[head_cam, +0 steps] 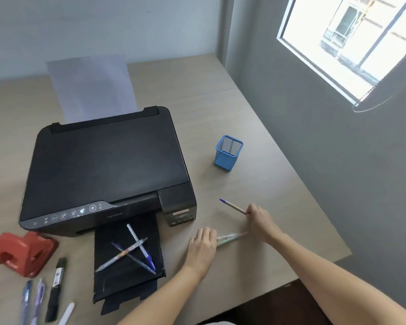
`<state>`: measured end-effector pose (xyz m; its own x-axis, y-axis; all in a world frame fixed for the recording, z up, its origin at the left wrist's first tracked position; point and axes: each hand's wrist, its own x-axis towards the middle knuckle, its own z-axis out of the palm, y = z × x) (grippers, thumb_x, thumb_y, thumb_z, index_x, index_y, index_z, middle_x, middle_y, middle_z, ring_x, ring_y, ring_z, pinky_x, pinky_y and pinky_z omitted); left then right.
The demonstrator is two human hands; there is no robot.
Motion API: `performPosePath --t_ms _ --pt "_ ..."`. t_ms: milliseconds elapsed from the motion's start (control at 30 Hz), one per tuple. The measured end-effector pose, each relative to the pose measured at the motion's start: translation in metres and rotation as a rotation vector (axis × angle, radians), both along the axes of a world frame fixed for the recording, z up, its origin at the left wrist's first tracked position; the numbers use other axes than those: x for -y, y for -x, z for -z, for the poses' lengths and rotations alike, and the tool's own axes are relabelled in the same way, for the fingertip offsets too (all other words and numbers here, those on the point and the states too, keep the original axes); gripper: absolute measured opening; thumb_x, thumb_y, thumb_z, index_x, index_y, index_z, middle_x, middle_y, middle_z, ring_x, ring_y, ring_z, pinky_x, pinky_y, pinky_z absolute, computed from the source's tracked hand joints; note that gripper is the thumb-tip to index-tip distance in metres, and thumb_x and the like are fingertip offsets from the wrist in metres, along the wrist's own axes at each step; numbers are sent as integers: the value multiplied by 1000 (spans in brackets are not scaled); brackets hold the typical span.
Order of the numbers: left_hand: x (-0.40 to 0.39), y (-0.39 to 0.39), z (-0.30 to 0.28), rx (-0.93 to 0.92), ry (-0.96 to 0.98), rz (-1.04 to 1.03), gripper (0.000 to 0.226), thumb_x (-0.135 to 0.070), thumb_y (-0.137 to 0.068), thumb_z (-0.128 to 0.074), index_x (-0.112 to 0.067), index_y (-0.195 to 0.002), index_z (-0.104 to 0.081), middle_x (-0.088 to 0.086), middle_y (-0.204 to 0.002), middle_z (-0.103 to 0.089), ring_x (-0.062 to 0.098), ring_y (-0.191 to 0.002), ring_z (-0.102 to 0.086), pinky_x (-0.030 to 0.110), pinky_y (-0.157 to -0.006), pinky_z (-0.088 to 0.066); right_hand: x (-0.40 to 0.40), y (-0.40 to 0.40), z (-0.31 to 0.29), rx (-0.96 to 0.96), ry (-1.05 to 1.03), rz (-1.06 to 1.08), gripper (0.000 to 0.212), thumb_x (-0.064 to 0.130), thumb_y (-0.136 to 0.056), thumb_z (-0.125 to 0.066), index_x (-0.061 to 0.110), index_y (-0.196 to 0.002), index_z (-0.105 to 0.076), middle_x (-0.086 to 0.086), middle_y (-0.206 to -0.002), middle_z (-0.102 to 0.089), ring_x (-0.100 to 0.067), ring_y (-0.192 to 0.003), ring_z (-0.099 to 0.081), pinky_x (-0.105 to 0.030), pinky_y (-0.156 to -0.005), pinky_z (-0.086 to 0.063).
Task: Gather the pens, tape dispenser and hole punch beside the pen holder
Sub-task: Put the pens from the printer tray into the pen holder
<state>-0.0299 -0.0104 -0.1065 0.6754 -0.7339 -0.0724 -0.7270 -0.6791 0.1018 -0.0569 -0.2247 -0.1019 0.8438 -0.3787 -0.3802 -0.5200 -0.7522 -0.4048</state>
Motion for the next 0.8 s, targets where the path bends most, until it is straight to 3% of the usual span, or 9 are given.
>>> performPosePath --t_ms 100,167,267,333,433,533,600,700,800 --pt "6 0 3 -27 -71 -3 26 -25 -55 -88 -17 -65 -65 0 -64 -63 17 -57 -63 24 -43 -47 15 13 1 18 -115 199 10 8 -92 -47 14 -84 -45 -16 -88 -58 -26 -81 -50 -33 -69 -37" --pt "9 1 5 -81 -86 10 38 -39 -49 -91 -16 -64 -66 0 -64 -63 17 -57 -63 24 -44 -47 26 22 4 53 -208 316 10 6 -91 -48 9 -81 -49 -14 -82 -55 -23 -74 -44 -32 -67 -35" --pt "7 4 7 -202 -101 5 59 -70 -76 -53 -14 -93 -62 2 -95 -61 23 -87 -60 33 -66 -48 41 32 9 91 -209 333 14 6 -91 -48 12 -79 -49 -9 -75 -54 -21 -68 -43 -31 -63 -35" --pt "11 10 7 -165 -157 9 71 -78 -73 -38 -16 -99 -60 1 -99 -58 23 -90 -57 37 -70 -47 49 34 10 91 -189 299 16 8 -93 -48 15 -79 -47 -6 -74 -54 -22 -67 -44 -31 -61 -34" --pt "22 17 2 -139 -225 36 45 -58 -54 -78 -18 -70 -65 -1 -70 -63 18 -62 -62 28 -48 -48 60 29 15 86 -163 243 16 11 -93 -50 18 -80 -47 -6 -75 -56 -25 -71 -49 -30 -62 -35" --pt "37 15 3 -75 -250 -40 37 -34 -41 -92 -17 -56 -63 0 -57 -60 16 -50 -60 22 -39 -44 72 18 16 93 -180 199 15 11 -93 -50 19 -80 -48 -9 -78 -59 -25 -72 -50 -30 -63 -35" --pt "43 14 2 -99 -305 -73 32 -32 -49 -90 -17 -62 -65 -1 -63 -63 16 -56 -63 22 -41 -46 80 5 13 116 -219 193 15 8 -92 -49 17 -80 -50 -13 -80 -64 -24 -70 -52 -30 -61 -38" --pt "58 2 -15 -211 -306 -204 20 -33 -89 -63 -15 -97 -61 3 -94 -67 22 -86 -69 34 -62 -56 93 -18 0 228 -280 215 17 4 -91 -49 16 -80 -51 -6 -71 -62 -22 -61 -54 -25 -52 -42" --pt "84 -36 -42 -361 -61 -348 21 -27 -103 -34 -9 -110 -41 16 -106 -67 40 -95 -66 44 -73 -51 110 -47 -23 380 -266 216 17 7 -94 -48 18 -82 -51 -3 -67 -59 -21 -56 -51 -14 -45 -39"
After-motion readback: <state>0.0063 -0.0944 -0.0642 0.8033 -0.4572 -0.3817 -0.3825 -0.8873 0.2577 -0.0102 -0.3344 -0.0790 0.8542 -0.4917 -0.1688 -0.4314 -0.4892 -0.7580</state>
